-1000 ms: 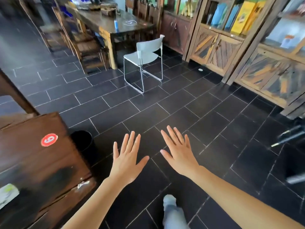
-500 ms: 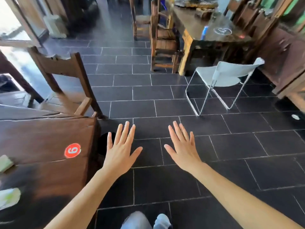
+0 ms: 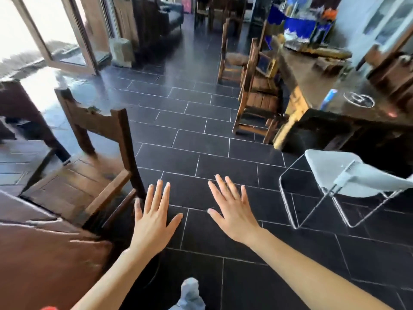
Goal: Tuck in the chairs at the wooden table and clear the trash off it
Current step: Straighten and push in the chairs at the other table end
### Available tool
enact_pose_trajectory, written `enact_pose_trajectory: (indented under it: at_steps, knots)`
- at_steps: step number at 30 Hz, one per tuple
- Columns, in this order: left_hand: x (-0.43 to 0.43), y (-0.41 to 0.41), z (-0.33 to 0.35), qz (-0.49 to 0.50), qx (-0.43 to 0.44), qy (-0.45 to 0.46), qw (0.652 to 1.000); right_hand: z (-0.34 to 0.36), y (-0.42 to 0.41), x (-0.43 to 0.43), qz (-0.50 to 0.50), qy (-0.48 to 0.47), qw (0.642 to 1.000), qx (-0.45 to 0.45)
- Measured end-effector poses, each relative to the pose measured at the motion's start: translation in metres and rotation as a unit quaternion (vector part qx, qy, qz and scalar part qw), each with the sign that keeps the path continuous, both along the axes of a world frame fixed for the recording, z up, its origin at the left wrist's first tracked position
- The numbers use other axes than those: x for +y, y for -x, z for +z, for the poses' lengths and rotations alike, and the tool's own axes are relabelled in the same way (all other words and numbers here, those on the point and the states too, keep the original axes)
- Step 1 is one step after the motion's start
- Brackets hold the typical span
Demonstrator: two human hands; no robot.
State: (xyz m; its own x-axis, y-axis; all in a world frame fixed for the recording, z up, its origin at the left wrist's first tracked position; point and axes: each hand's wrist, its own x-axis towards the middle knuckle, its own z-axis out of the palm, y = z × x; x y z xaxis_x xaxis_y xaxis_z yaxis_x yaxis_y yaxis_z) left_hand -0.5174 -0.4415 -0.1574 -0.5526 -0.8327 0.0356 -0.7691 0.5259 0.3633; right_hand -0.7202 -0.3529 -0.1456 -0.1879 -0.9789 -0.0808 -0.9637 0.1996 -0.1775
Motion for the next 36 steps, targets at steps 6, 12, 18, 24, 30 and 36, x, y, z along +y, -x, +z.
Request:
enact_pose_trajectory:
  at_steps: [6, 12, 18, 24, 30, 36]
  knots:
    - [-0.119, 0.111, 0.013, -0.024, 0.000, 0.031, 0.999, 0.017, 0.099, -0.120, -0.001, 0.013, 1.000, 0.028]
    - [-0.245, 0.175, -0.004, 0.023, -0.026, 0.029, 0.999, 0.000, 0.174, -0.264, 0.052, 0.012, 0.998, 0.017]
    - [-0.378, 0.237, -0.004, 0.117, -0.010, 0.009, 0.993, 0.001, 0.246, -0.432, 0.151, 0.005, 0.987, 0.052]
    - [-0.465, 0.259, -0.009, 0.204, 0.000, 0.010, 0.979, -0.004, 0.260, -0.579, 0.253, -0.022, 0.966, 0.045]
    - [-0.566, 0.220, -0.031, 0.321, -0.016, 0.006, 0.947, -0.021, 0.213, -0.723, 0.388, -0.008, 0.922, 0.016]
    - [-0.701, 0.170, -0.034, 0.395, -0.006, -0.001, 0.919, -0.024, 0.139, -0.873, 0.468, 0.012, 0.883, 0.024]
